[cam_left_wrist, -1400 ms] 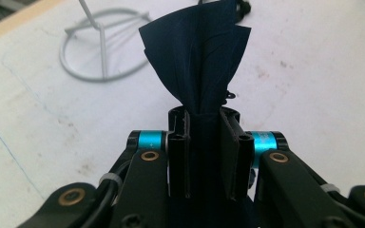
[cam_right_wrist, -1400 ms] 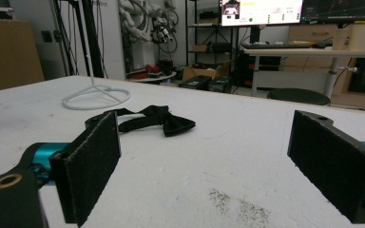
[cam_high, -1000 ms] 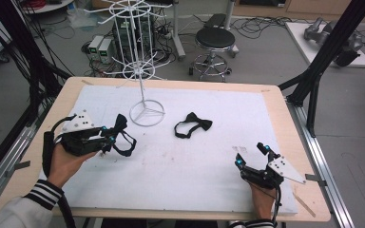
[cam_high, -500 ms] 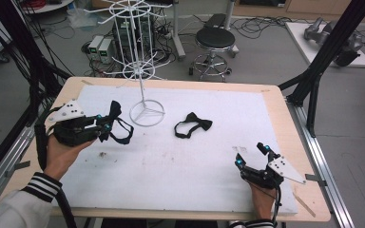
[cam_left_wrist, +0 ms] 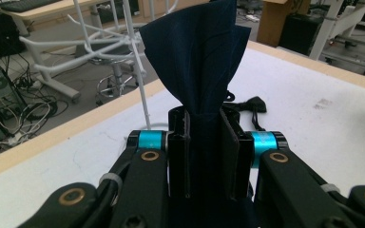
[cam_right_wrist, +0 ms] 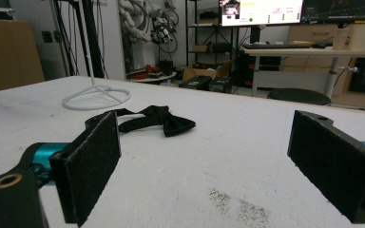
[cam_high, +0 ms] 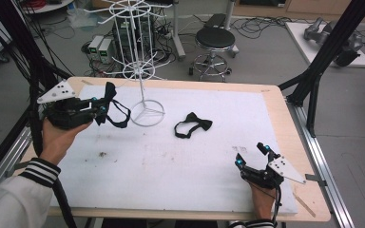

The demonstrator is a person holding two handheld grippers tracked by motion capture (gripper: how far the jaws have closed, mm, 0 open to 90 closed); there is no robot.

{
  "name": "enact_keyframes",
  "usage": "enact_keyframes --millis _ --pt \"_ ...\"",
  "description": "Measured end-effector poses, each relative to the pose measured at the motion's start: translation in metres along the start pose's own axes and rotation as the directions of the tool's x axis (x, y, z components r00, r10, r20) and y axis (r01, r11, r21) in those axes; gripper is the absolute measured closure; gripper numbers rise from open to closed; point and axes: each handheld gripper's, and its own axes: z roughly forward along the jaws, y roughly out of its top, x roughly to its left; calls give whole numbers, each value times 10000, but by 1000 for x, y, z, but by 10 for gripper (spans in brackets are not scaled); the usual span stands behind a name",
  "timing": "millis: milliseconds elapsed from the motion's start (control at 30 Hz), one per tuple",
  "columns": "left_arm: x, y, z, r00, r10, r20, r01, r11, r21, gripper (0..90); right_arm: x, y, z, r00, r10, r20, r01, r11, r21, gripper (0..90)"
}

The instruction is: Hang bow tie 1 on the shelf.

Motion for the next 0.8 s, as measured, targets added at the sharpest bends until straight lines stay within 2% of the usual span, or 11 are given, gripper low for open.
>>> enact_keyframes --millis 233,433,800 --pt "4 15 8 9995 316 -25 -316 9995 17 751 0 0 0 10000 23 -9 -23 10000 -3 99" --pt "9 22 14 9995 303 -107 -303 9995 -23 751 0 0 -1 10000 48 -26 -48 10000 -1 99" --pt "24 27 25 9993 175 -320 -176 9998 -21 751 0 0 0 10000 48 -47 -48 10000 -9 99"
